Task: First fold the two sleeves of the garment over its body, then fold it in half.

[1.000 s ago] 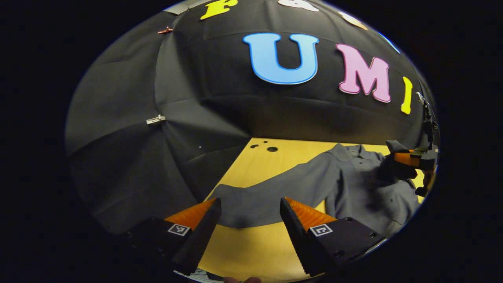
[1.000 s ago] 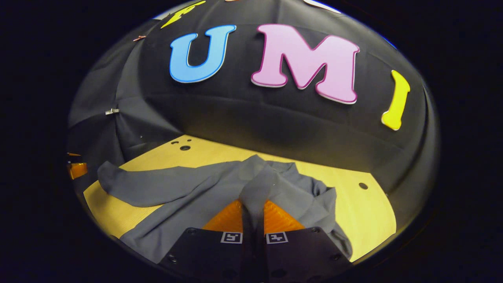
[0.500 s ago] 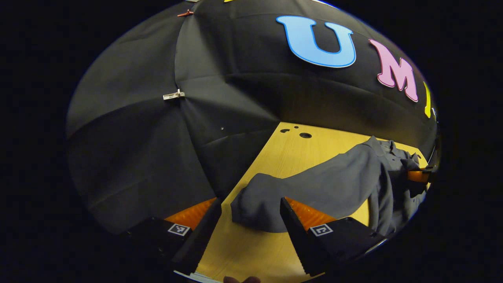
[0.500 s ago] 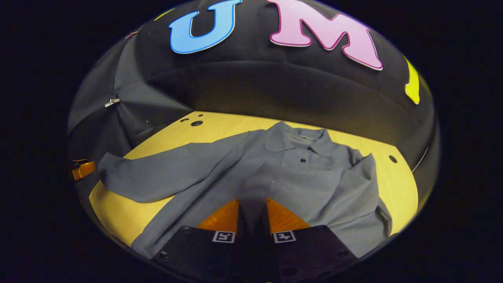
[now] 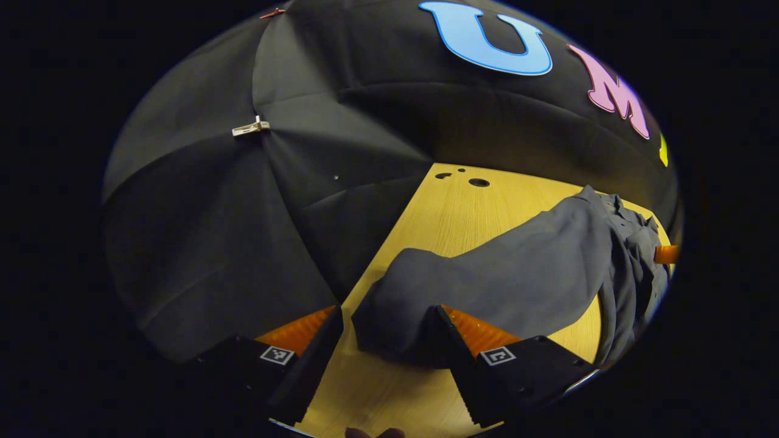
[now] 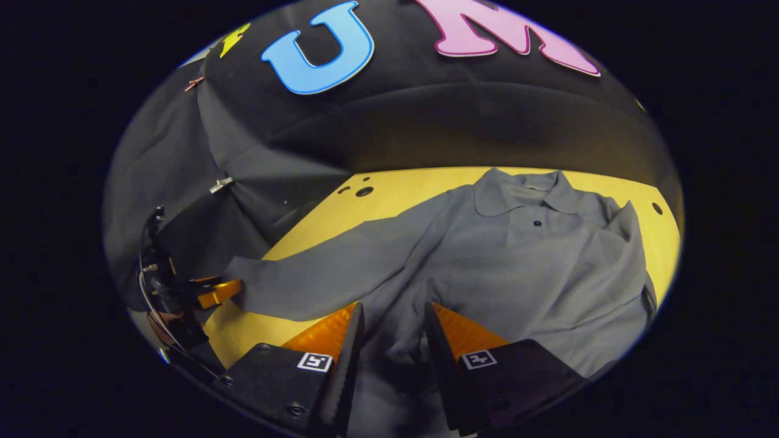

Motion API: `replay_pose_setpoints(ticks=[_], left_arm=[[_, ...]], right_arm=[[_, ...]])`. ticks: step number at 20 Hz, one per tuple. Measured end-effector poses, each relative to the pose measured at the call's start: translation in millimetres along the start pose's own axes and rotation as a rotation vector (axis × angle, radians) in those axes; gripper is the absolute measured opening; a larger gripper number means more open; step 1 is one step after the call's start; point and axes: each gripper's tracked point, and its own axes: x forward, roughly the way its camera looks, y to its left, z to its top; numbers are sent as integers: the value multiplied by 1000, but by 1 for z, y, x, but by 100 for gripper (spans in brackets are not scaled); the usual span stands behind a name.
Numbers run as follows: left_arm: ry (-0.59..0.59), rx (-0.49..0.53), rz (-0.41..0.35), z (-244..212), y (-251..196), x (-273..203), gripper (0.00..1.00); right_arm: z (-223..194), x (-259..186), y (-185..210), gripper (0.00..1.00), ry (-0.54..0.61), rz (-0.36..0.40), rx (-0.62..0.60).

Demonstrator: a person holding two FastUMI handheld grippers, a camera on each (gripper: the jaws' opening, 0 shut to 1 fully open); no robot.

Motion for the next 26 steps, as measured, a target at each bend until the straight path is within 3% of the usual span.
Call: replay_pose_setpoints(ticks=[6, 10, 14, 16, 26], left_arm=[[127, 18, -47, -25, -14, 26, 94], [129, 9, -94, -24, -23, 27, 78], [139, 48, -91, -20, -33, 28, 16], [155, 69, -71, -19, -36, 25, 7], [-62, 16, -127, 67, -99, -60, 6]], right_arm=[[0, -70, -37, 61, -46, -94, -26], [-11, -104, -57, 61, -55, -146, -5], [-24, -122, -65, 61, -62, -174, 46], [-26, -128, -71, 61, -64, -189, 51], [-22, -163, -101, 65, -94, -197, 50]])
